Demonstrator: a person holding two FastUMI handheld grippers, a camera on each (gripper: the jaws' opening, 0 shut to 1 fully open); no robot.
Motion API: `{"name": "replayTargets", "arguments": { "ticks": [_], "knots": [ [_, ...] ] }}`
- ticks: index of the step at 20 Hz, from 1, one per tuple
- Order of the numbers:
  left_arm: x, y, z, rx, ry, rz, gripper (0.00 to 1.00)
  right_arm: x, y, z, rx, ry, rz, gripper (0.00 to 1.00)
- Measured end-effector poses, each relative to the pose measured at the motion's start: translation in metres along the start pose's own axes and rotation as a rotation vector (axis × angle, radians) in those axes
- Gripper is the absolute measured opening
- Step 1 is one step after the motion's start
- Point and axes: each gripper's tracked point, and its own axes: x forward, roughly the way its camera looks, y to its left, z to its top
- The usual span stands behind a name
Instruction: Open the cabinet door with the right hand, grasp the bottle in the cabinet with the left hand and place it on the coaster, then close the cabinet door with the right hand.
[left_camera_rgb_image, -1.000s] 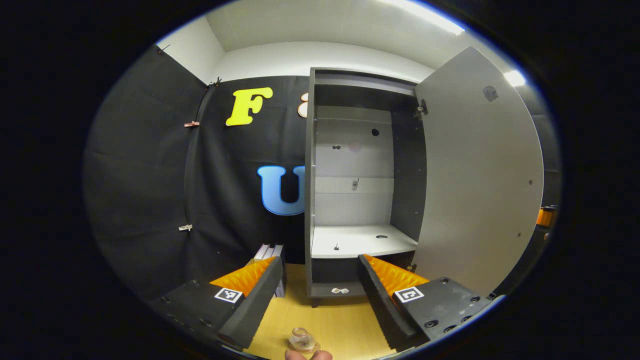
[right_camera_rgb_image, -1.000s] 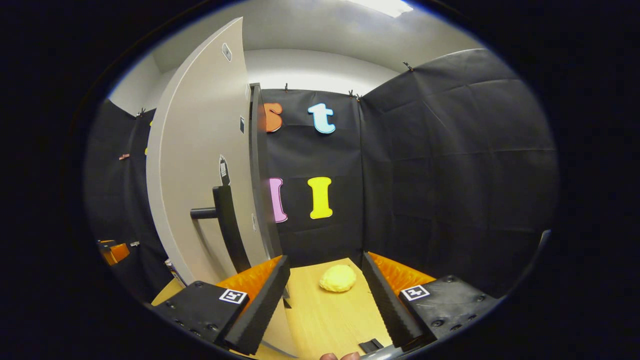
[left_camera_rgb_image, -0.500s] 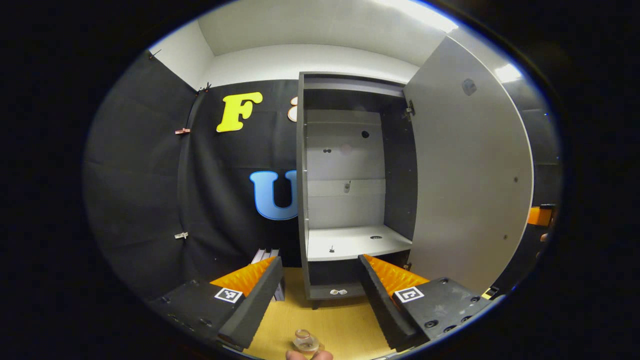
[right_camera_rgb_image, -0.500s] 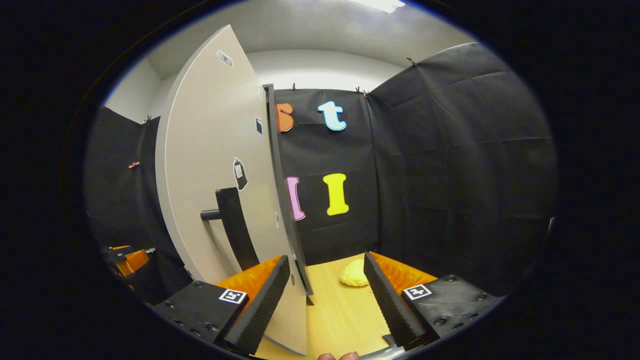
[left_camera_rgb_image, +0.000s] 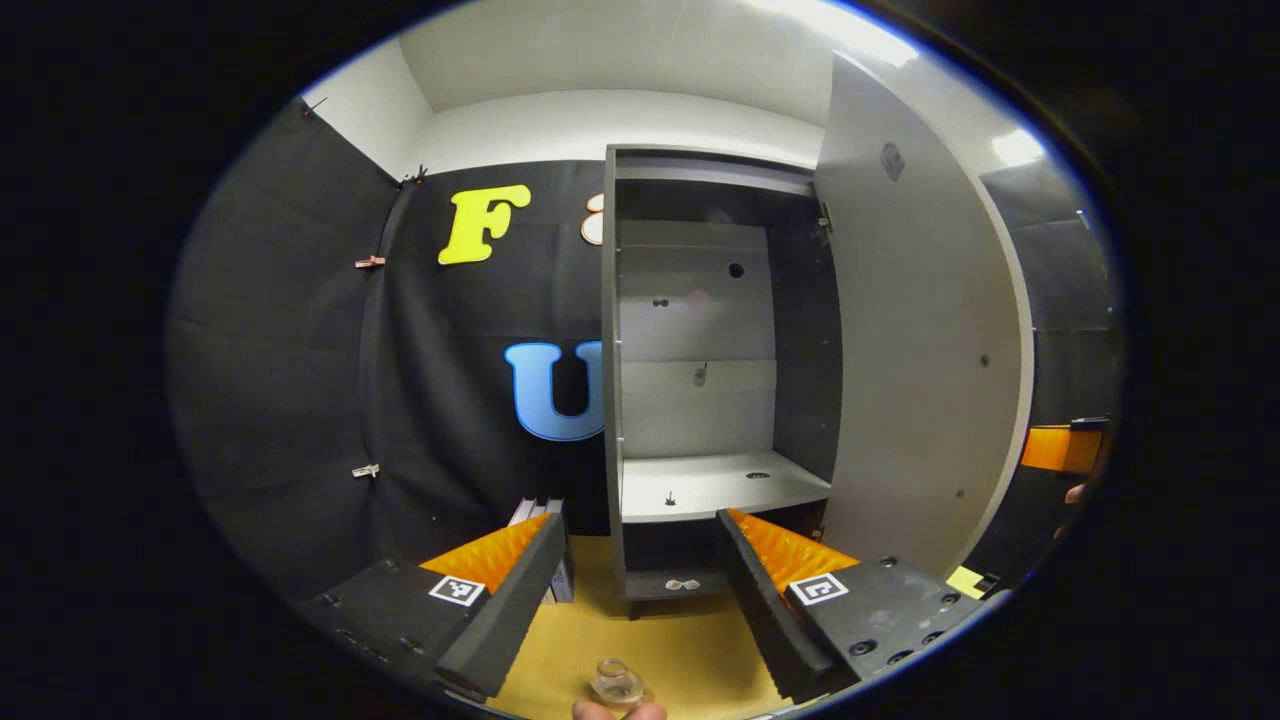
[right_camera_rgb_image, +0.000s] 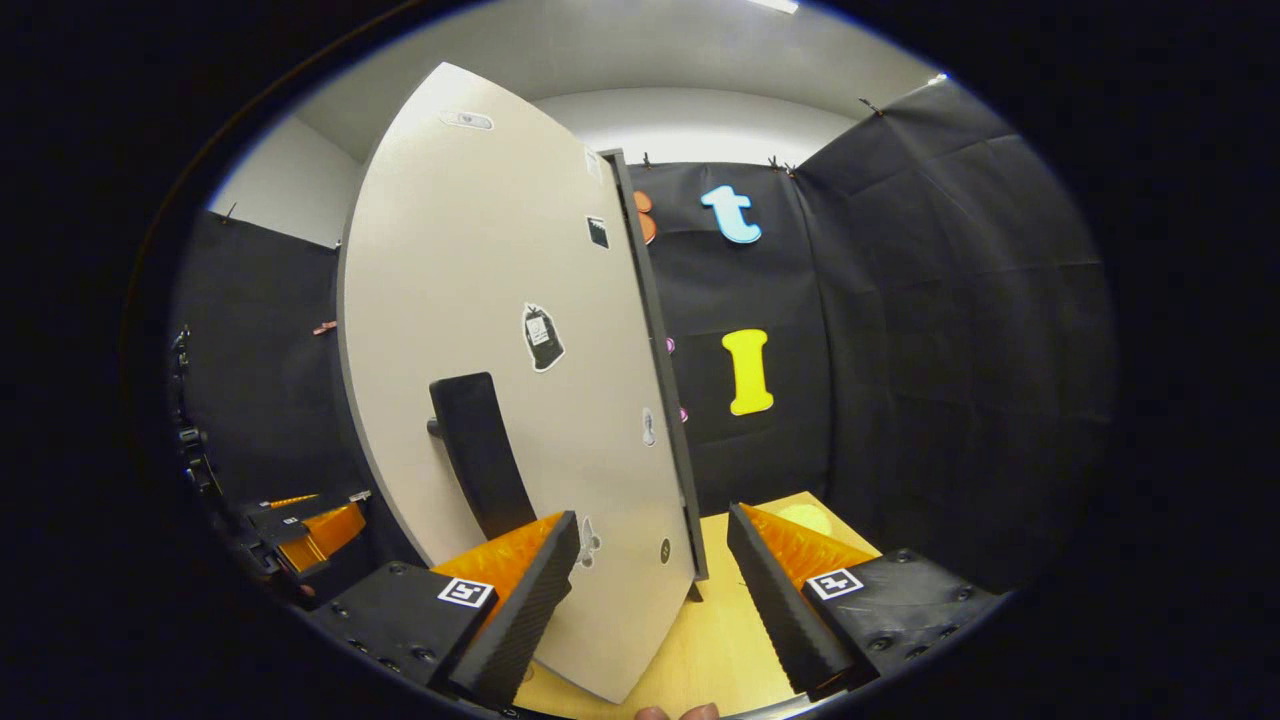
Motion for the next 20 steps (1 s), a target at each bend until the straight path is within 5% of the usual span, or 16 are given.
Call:
{"name": "replayTargets", "arguments": {
  "ticks": [12,20],
  "knots": [
    [-0.001,0.023,0.0,0.012,0.003,0.039,0.92,0.056,0.105,-0.017,-0.056,-0.009,0.227,0.98],
    [0.005,0.014,0.011,-0.002,-0.04,0.036,0.93,0.056,0.114,-0.013,-0.067,-0.022,0.237,0.98]
  ]
}}
